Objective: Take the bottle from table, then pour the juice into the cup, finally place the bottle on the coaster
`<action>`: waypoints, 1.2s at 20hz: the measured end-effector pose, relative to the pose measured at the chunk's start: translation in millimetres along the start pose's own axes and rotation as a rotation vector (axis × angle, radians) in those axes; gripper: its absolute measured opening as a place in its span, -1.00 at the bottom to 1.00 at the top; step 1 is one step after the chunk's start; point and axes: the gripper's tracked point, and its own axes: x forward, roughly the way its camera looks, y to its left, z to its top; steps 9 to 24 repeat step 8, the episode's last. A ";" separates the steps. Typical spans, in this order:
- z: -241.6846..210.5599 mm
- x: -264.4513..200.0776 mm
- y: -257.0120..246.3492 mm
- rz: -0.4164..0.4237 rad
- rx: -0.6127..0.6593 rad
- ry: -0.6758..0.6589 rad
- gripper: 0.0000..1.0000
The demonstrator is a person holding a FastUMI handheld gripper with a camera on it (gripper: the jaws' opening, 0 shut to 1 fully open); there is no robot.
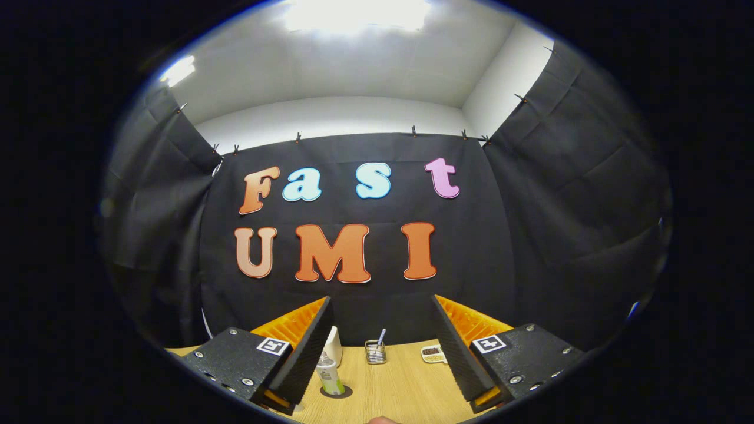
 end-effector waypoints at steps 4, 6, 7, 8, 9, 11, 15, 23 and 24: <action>2.5 -0.2 0.4 -0.014 -0.016 -0.004 0.94; 0.1 -0.7 3.1 -0.019 -0.031 0.002 0.94; -0.5 -2.1 3.8 -0.011 -0.033 0.007 0.94; -1.1 -2.6 6.0 -0.006 -0.034 0.010 0.94; -1.1 -2.6 6.0 -0.006 -0.034 0.010 0.94; -1.1 -2.6 6.0 -0.006 -0.034 0.010 0.94; -1.1 -2.6 6.0 -0.006 -0.034 0.010 0.94; -1.1 -2.6 6.0 -0.006 -0.034 0.010 0.94; -1.1 -2.6 6.0 -0.006 -0.034 0.010 0.94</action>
